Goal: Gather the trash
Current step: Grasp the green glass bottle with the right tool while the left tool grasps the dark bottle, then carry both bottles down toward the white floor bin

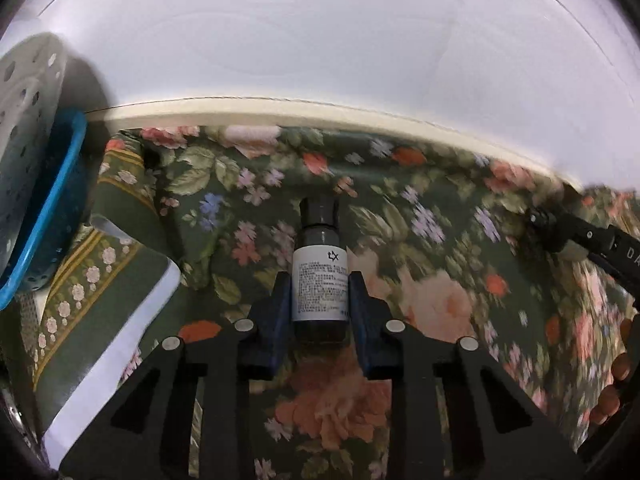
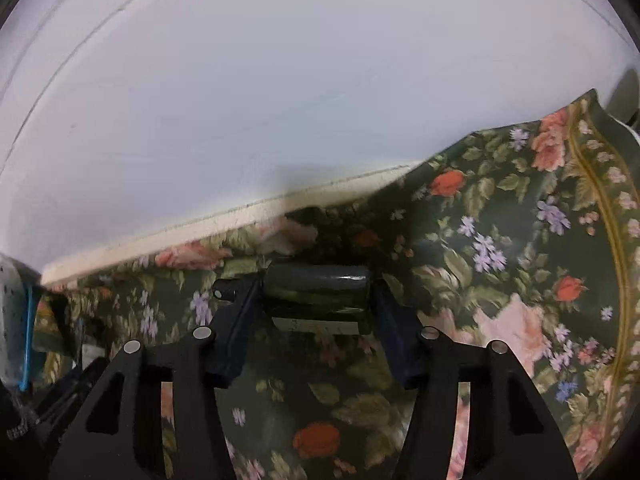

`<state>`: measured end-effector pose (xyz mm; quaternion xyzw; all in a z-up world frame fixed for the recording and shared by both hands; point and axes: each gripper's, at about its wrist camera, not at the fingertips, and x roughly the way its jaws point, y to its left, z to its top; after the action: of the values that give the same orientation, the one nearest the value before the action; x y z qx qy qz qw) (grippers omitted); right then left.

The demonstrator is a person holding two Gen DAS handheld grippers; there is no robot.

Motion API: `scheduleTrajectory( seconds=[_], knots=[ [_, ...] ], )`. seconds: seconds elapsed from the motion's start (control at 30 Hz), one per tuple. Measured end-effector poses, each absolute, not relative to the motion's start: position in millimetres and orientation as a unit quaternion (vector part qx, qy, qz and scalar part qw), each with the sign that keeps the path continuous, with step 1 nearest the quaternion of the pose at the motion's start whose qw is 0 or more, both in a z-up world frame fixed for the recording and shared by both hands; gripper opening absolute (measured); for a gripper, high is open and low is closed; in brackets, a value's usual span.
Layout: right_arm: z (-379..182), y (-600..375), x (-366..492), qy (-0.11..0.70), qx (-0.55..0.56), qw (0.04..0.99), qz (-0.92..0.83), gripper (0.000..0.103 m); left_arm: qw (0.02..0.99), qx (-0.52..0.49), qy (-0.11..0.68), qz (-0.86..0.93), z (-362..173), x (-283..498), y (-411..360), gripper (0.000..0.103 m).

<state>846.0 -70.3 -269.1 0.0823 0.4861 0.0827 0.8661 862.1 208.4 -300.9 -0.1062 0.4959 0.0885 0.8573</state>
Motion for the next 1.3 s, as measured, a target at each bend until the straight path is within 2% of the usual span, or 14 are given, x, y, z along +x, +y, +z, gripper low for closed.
scheduleTrajectory(
  seconds=[0.2,0.5,1.0,1.3],
  knots=[
    [-248.2,-86.5,806.0,0.484,0.093,0.864,0.108,0.052,0.862,-0.111,0.491,0.05,-282.6,832.6,188.8,0.027],
    [-183.6,-127.5,743.5,0.449,0.1,0.877,0.137,0.052,0.891,-0.107,0.436,0.06,-214.1,771.3,159.4,0.027],
    [-119.4,-171.4,612.7,0.376,0.05,0.902,0.208,0.052,0.925,-0.086,0.365,0.066,-129.5,609.1,64.9,0.027],
    [-99.7,-175.6,535.3,0.362,0.059,0.906,0.212,0.052,0.932,-0.077,0.351,0.039,-105.0,525.5,50.0,0.027]
  ],
)
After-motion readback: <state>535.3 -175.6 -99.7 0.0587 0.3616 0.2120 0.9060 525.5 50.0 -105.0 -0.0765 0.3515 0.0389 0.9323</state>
